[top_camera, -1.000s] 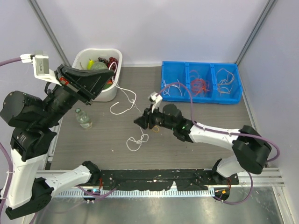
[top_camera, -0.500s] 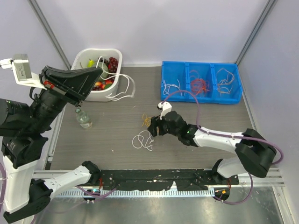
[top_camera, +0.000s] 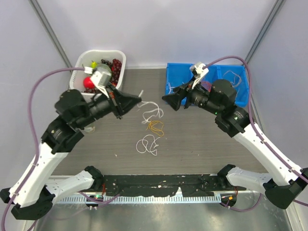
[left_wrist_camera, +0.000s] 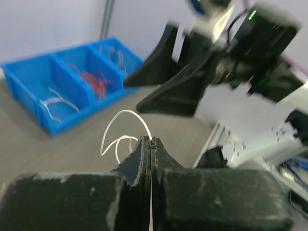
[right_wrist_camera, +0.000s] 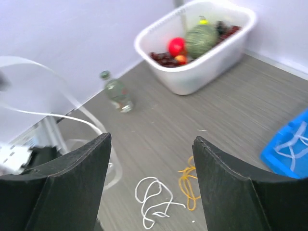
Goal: Untangle the cables
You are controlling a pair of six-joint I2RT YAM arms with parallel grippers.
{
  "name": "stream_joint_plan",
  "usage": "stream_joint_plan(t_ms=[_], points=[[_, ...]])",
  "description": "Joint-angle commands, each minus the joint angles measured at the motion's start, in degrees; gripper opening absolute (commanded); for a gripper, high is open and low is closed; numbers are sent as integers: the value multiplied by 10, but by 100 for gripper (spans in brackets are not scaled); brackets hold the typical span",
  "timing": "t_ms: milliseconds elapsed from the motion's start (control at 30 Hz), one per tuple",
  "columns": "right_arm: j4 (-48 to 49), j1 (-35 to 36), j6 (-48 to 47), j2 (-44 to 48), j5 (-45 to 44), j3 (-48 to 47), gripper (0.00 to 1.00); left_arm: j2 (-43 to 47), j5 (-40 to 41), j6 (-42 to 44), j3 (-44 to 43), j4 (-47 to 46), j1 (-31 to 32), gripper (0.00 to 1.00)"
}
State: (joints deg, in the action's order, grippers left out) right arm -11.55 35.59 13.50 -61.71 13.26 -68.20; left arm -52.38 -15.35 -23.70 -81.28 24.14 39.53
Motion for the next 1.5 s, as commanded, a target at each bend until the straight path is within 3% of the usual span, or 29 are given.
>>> stream_joint_plan(t_ms=[0, 167, 300, 500, 533, 600, 633, 667, 700, 733, 767, 800, 833, 867, 933, 1033, 1133, 1267, 1467], points=[[-45, 5, -42, -10, 169, -36, 74, 19, -90, 4, 52, -32, -1, 0], [-9, 13, -17, -31, 260, -5, 73, 34, -98, -18, 112, -59, 0, 0], [-10, 60, -44, -36, 206, 18, 71, 32, -102, -27, 127, -63, -1, 0], [47, 89, -14, -50, 201, 63, 66, 32, -107, -35, 132, -71, -1, 0], [54, 91, -8, -51, 196, 68, 62, 30, -107, -36, 132, -72, -1, 0], [63, 100, 2, -54, 167, 79, 44, 30, -110, -37, 134, -74, -1, 0], [64, 100, 8, -54, 137, 80, 26, 28, -108, -37, 135, -73, 0, 0], [59, 100, 9, -51, 100, 78, 18, 27, -107, -36, 135, -71, -1, 0], [51, 100, 12, -49, 80, 78, 1, 26, -101, -34, 134, -67, 0, 0], [50, 100, 14, -38, 33, 83, 1, 25, -91, -31, 132, -59, 0, 0], [45, 100, 14, -31, 12, 85, 1, 23, -79, -28, 130, -49, 0, 7], [44, 101, 16, -17, -44, 93, 1, 22, -59, -23, 126, -35, -1, 25], [39, 100, 19, -7, -75, 96, 1, 20, -30, -20, 125, -23, 0, 50], [29, 98, 21, 4, -130, 101, 1, 19, -3, -16, 125, -10, 0, 66], [11, 81, 28, 19, -212, 105, 1, 21, 62, -10, 131, 12, -1, 82], [-6, 7, 47, 25, -244, 102, 1, 22, 167, -7, 139, 46, 0, 90], [-16, -66, 70, 5, -228, 86, 1, 29, 214, -5, 154, 58, 0, 94], [-17, -133, 71, -79, -199, 34, 1, 47, 219, -20, 197, 44, -1, 97], [-29, -170, 70, -236, -267, -86, 1, 60, 198, -43, 251, 55, 0, 97]])
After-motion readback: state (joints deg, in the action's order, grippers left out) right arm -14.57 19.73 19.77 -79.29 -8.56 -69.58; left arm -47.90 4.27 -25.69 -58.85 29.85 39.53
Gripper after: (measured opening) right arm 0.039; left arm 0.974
